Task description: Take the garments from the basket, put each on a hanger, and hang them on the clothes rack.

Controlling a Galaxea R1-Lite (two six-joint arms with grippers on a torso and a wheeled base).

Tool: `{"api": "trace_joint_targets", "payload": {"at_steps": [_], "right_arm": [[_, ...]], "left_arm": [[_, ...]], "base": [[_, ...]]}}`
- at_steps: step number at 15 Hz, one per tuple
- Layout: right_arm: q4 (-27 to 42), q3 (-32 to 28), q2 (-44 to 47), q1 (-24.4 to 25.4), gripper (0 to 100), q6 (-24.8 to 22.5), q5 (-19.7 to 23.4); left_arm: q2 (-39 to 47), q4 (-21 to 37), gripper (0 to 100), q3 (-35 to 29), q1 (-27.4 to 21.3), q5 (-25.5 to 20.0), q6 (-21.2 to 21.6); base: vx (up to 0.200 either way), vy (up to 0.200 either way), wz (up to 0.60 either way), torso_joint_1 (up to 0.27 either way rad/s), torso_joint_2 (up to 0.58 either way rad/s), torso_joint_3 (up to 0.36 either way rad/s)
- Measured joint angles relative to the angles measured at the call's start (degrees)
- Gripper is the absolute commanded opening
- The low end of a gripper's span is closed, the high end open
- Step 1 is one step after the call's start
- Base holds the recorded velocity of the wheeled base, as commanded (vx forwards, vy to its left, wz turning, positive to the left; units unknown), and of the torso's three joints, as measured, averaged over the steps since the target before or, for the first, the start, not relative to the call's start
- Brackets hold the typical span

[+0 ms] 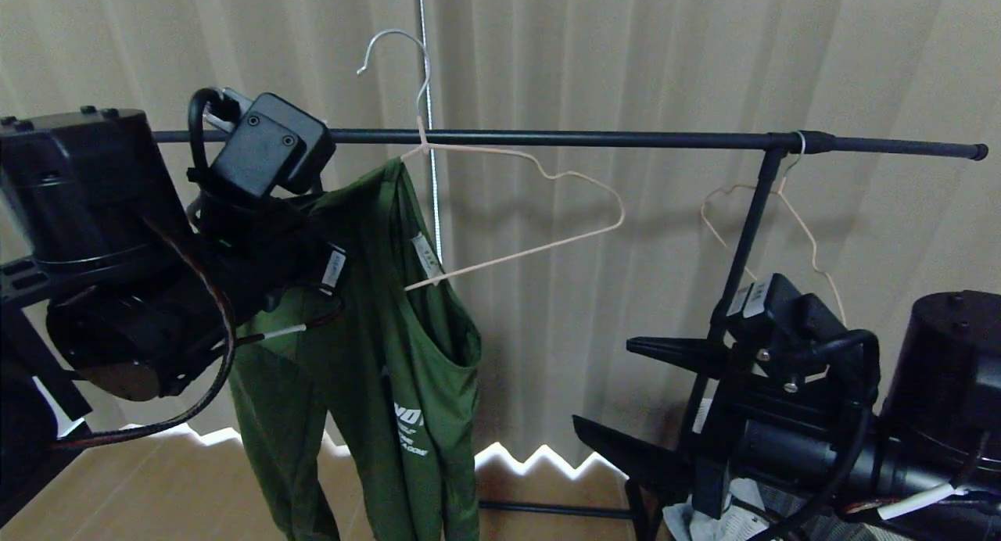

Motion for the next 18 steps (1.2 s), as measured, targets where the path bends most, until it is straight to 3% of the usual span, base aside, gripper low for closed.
{"api": "trace_joint_targets", "payload": {"at_steps": [2, 5, 12, 18], "right_arm": [[-2.3, -0.5, 2.5, 0.7, 100, 0.6, -2.3], [-7.2, -2.2, 6.6, 1.2, 100, 3.2, -4.3], [-7.6, -9.9, 14.7, 1.9, 100, 5.1, -7.9], [-6.9, -13.3, 20.2, 1.3, 100, 4.9, -11.2]], "left_arm": [[-0.7, 0.0, 0, 0.0, -0.2, -2.6, -4.5], [-1.0, -1.8, 0, -0.1, -1.9, -2.9, -8.2], [-2.3, -2.6, 0, 0.1, -4.7, -7.0, -8.7], [-3.5, -2.6, 0, 0.2, -6.4, -7.2, -8.5]], "base": [[0.0, 0.0, 0.0, 0.0, 0.0, 0.0], [0.0, 0.0, 0.0, 0.0, 0.0, 0.0], [0.0, 0.0, 0.0, 0.0, 0.0, 0.0], [0.0, 0.0, 0.0, 0.0, 0.0, 0.0]]}}
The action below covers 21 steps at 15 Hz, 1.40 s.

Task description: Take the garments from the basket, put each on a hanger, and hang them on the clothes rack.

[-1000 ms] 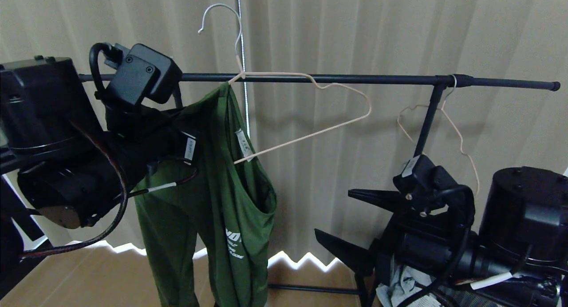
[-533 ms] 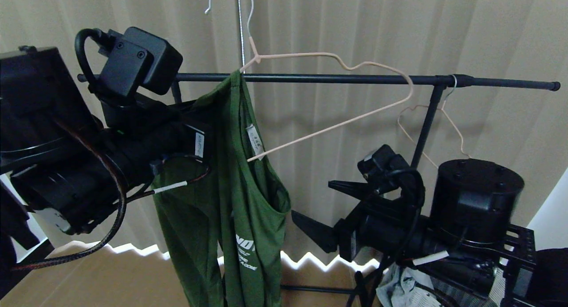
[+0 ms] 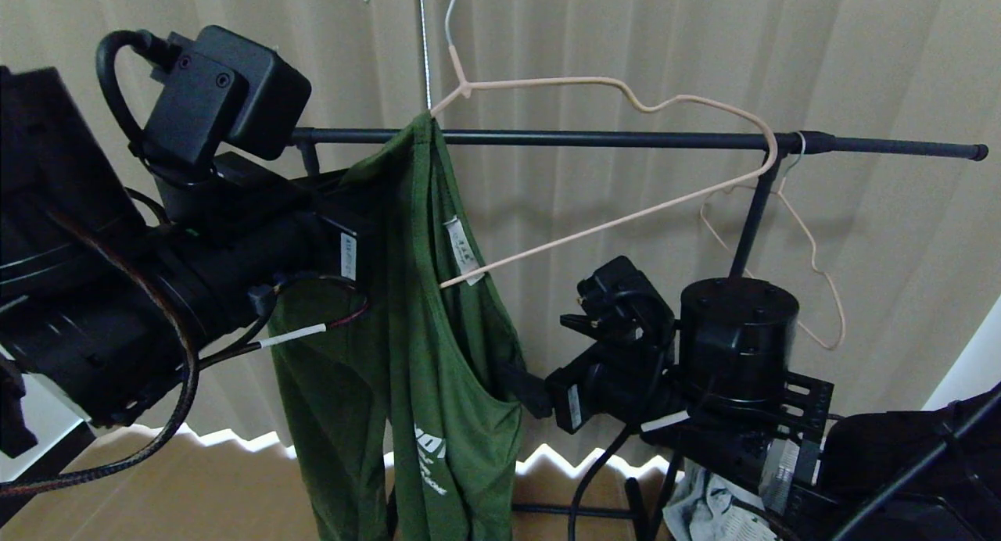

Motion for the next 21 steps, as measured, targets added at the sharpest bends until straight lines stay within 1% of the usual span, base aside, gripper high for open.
{"api": "trace_joint_targets", "payload": {"at_steps": [3, 4, 7, 11, 13, 15, 18, 20, 21], "right_arm": [[0.1, 3.0, -0.1, -2.6, 100, -1.4, -0.9], [0.1, 4.4, -0.5, -4.4, 100, -2.2, -1.1], [0.1, 6.9, -2.3, -9.1, 100, -2.8, -1.2], [0.3, 8.4, -6.0, -16.0, 100, -4.6, -1.2], [0.9, 8.0, -7.5, -18.7, 100, -5.1, -1.1], [2.8, 7.1, -9.0, -20.7, 100, -5.1, -1.1], [4.0, 5.5, -10.4, -22.3, 100, -5.1, -1.0], [4.8, 4.2, -11.0, -23.3, 100, -5.1, -1.0], [4.8, 3.7, -11.1, -23.5, 100, -5.1, -0.9]], "left_arm": [[-0.1, 0.0, 0, -0.2, 0.2, 0.1, 0.5], [-0.1, 0.1, 0, -0.2, 0.3, 0.0, 0.6], [-0.1, 0.1, 0, 0.0, 0.4, 0.0, 1.6], [-0.1, 0.1, 0, 1.3, 0.6, 0.1, 2.2], [-0.1, 0.2, 0, 2.5, 1.6, 0.1, 3.9], [-0.2, 0.1, 0, 4.5, 3.1, 0.0, 8.6], [-0.6, 0.1, 0, 6.9, 4.2, 0.1, 11.8], [-1.3, 0.1, 0, 9.1, 6.1, 0.0, 16.5], [-1.6, 0.1, 0, 10.0, 6.7, 0.0, 17.3]], "base": [[0.0, 0.0, 0.0, 0.0, 0.0, 0.0], [0.0, 0.0, 0.0, 0.0, 0.0, 0.0], [0.0, 0.0, 0.0, 0.0, 0.0, 0.0], [0.0, 0.0, 0.0, 0.0, 0.0, 0.0], [0.0, 0.0, 0.0, 0.0, 0.0, 0.0], [0.0, 0.0, 0.0, 0.0, 0.0, 0.0], [0.0, 0.0, 0.0, 0.0, 0.0, 0.0], [0.0, 0.0, 0.0, 0.0, 0.0, 0.0], [0.0, 0.0, 0.0, 0.0, 0.0, 0.0]]}}
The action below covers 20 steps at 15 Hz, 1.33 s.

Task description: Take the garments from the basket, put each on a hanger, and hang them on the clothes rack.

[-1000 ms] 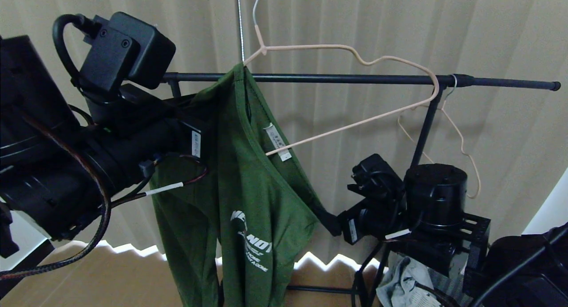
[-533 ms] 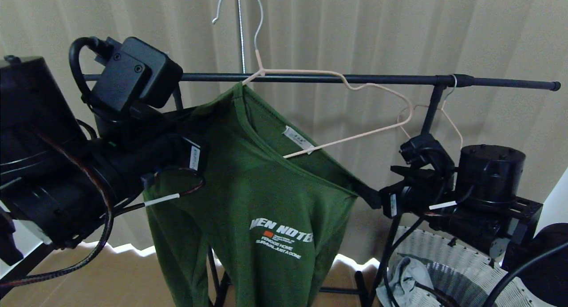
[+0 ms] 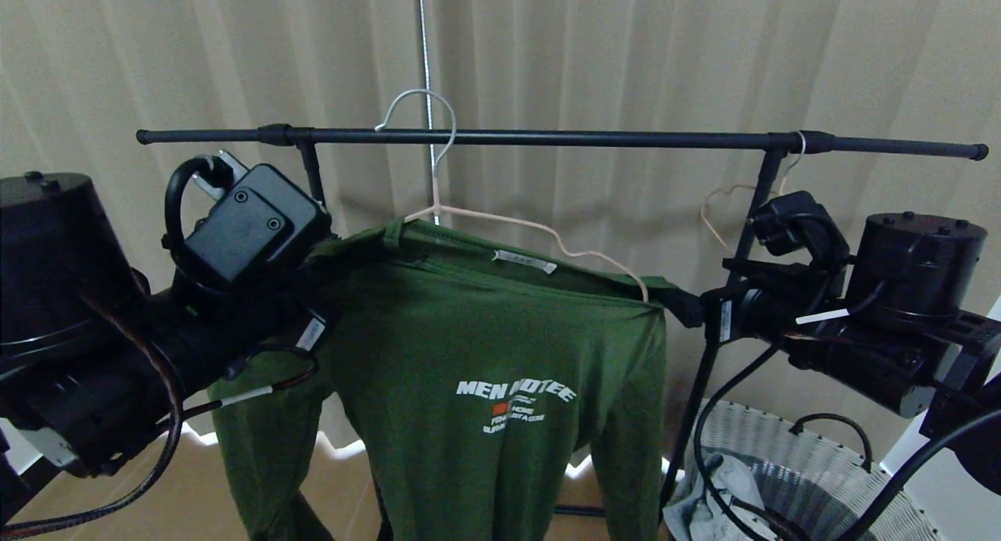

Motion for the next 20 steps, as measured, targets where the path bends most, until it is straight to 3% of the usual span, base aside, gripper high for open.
{"api": "trace_joint_targets", "payload": {"at_steps": [4, 7, 13, 16, 20], "right_arm": [[0.5, -1.1, -1.0, 0.0, 100, -0.1, 0.7], [3.1, -1.5, -3.1, 3.1, 100, 0.0, 2.3], [11.7, -1.7, -7.9, 12.6, 100, -0.5, 6.6], [13.6, -2.6, -8.3, 14.2, 100, -4.3, 7.1], [13.0, -6.7, -6.6, 15.0, 100, -4.8, 8.1]], "left_arm": [[-0.6, 0.0, 0, 3.1, 1.2, 0.0, 2.1], [-0.4, 0.0, 0, 4.1, 3.5, 0.6, 4.2], [1.5, -2.7, 0, 3.4, 4.3, 1.6, 0.5], [2.6, -5.9, 0, 3.4, 4.2, 2.6, -2.1], [3.7, -9.0, 0, 4.1, 2.4, 3.1, -3.3]], "base": [[0.0, 0.0, 0.0, 0.0, 0.0, 0.0], [0.0, 0.0, 0.0, 0.0, 0.0, 0.0], [0.0, 0.0, 0.0, 0.0, 0.0, 0.0], [0.0, 0.0, 0.0, 0.0, 0.0, 0.0], [0.0, 0.0, 0.0, 0.0, 0.0, 0.0]]}}
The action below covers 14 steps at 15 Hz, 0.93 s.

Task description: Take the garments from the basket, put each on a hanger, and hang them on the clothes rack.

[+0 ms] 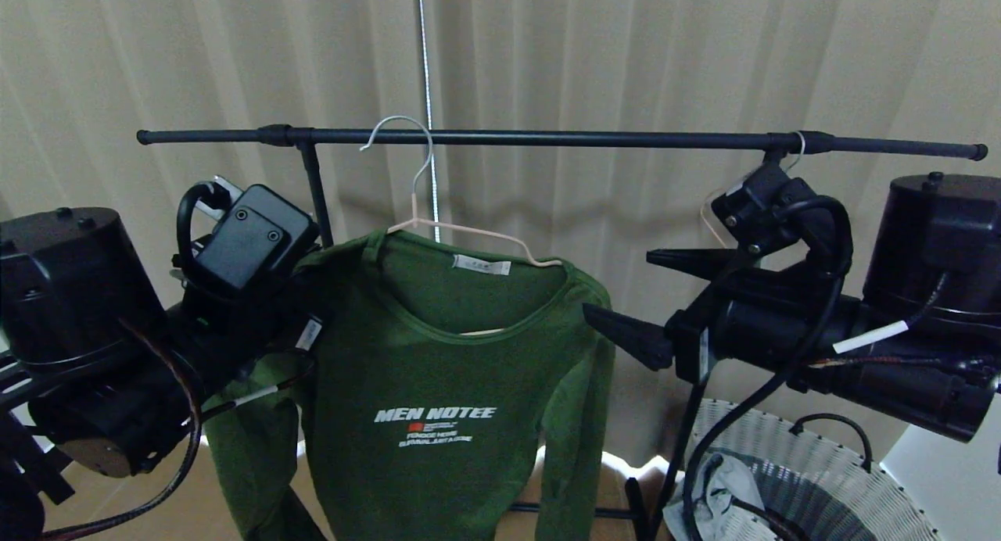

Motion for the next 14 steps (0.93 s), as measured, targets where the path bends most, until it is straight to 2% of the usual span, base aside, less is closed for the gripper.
{"api": "trace_joint_targets", "payload": {"at_steps": [6, 9, 14], "right_arm": [[0.5, -10.5, 7.2, 0.5, 100, -7.8, -0.8], [0.6, -13.3, 10.0, 0.7, 100, -9.1, -2.2], [2.1, -15.5, 12.8, 1.5, 100, -12.8, -2.3]], "left_arm": [[0.7, -1.2, 0, -0.6, -3.2, -0.1, -0.2], [0.8, -1.2, 0, 0.0, -4.5, -0.2, -0.2], [1.0, -1.2, 0, 0.4, -6.0, -0.2, -0.2]], "base": [[0.0, 0.0, 0.0, 0.0, 0.0, 0.0], [0.0, 0.0, 0.0, 0.0, 0.0, 0.0], [0.0, 0.0, 0.0, 0.0, 0.0, 0.0]]}}
